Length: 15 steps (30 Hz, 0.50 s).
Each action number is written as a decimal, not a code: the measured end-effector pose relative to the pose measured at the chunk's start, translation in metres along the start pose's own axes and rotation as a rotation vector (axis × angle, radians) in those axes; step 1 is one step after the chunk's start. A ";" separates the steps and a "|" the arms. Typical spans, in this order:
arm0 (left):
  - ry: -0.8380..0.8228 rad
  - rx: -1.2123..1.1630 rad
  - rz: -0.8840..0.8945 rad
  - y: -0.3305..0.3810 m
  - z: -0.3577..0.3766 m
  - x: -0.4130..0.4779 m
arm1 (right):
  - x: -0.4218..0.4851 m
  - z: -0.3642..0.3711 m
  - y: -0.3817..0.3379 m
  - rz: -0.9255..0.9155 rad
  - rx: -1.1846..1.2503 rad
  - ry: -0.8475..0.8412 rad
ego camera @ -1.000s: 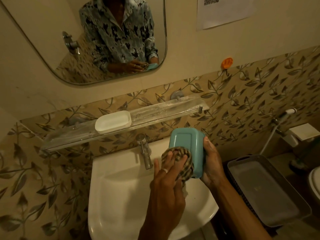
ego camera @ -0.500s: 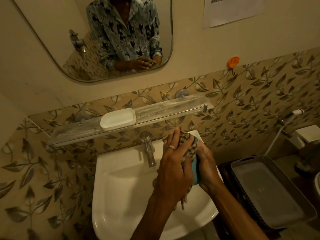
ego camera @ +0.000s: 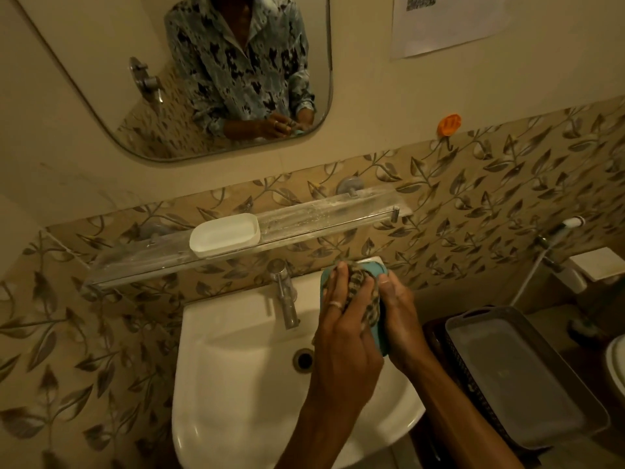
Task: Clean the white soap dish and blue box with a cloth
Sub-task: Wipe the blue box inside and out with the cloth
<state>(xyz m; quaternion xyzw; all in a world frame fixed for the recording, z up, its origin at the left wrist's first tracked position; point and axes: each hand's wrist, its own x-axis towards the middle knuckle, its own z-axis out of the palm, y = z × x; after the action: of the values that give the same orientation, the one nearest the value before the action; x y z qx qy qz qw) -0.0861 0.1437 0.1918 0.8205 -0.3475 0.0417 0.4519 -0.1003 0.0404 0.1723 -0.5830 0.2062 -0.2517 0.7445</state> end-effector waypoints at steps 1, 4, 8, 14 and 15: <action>-0.002 0.003 -0.024 0.004 -0.004 0.008 | -0.001 0.001 0.000 -0.005 -0.023 -0.015; -0.004 -0.070 -0.173 0.010 -0.015 0.027 | -0.003 0.001 0.002 0.012 0.002 -0.046; 0.007 -0.228 -0.332 -0.009 -0.028 0.037 | -0.002 -0.001 0.004 0.026 -0.001 0.001; 0.053 -0.377 -0.455 -0.022 -0.020 0.006 | -0.009 0.006 0.008 0.010 0.111 0.052; 0.067 -0.382 -0.477 -0.023 -0.017 0.001 | -0.009 0.008 0.009 0.001 0.119 0.076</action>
<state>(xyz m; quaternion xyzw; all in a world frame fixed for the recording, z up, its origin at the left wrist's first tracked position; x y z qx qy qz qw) -0.0674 0.1645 0.1857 0.7771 -0.1316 -0.1045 0.6065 -0.1018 0.0537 0.1652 -0.5277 0.2195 -0.2851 0.7694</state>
